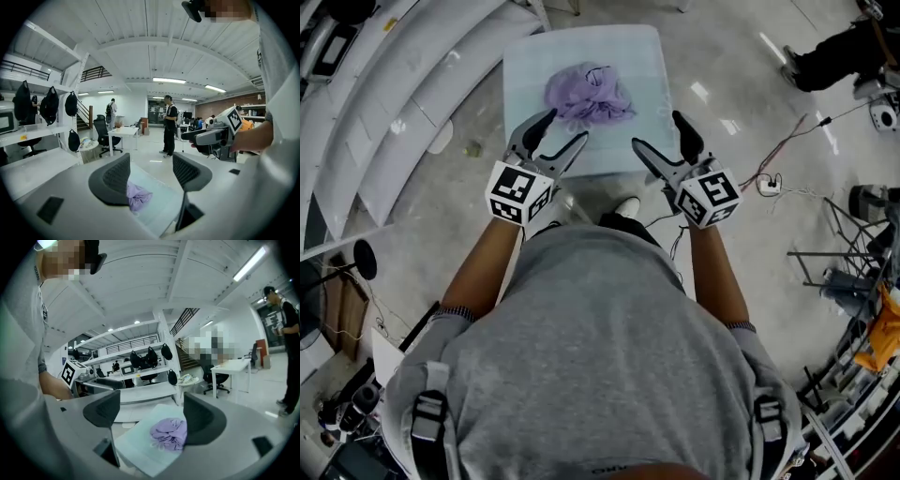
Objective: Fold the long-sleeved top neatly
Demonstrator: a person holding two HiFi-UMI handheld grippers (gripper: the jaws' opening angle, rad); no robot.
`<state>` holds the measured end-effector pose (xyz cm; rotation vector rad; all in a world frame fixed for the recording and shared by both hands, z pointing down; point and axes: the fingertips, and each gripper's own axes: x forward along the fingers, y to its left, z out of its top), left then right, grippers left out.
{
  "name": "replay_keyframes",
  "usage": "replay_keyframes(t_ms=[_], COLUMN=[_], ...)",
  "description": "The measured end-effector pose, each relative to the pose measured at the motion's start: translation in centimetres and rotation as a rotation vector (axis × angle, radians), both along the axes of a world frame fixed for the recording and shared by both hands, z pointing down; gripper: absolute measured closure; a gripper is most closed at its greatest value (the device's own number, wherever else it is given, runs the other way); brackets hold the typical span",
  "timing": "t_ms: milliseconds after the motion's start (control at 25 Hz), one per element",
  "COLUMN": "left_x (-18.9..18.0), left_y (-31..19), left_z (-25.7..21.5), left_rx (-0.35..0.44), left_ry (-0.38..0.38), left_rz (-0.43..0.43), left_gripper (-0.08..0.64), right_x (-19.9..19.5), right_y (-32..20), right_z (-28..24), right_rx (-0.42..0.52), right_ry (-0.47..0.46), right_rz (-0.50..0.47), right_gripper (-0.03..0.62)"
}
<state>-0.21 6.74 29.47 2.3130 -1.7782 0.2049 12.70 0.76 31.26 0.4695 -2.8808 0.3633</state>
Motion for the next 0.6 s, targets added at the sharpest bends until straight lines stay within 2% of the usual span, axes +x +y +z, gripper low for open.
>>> replay_keyframes(t_ms=[320, 600], left_x=[1.6, -0.7], left_y=[-3.9, -6.7], left_z=[1.6, 5.2], left_rx=[-0.035, -0.094], left_ry=[-0.049, -0.046], left_rz=[-0.08, -0.094], left_gripper=[0.276, 0.287], right_x=[1.4, -1.8], right_y=[-4.2, -6.2], right_z=[1.7, 6.1], right_rx=[-0.03, -0.075], right_ry=[0.019, 0.09], right_rz=[-0.093, -0.148], right_gripper=[0.156, 0.156])
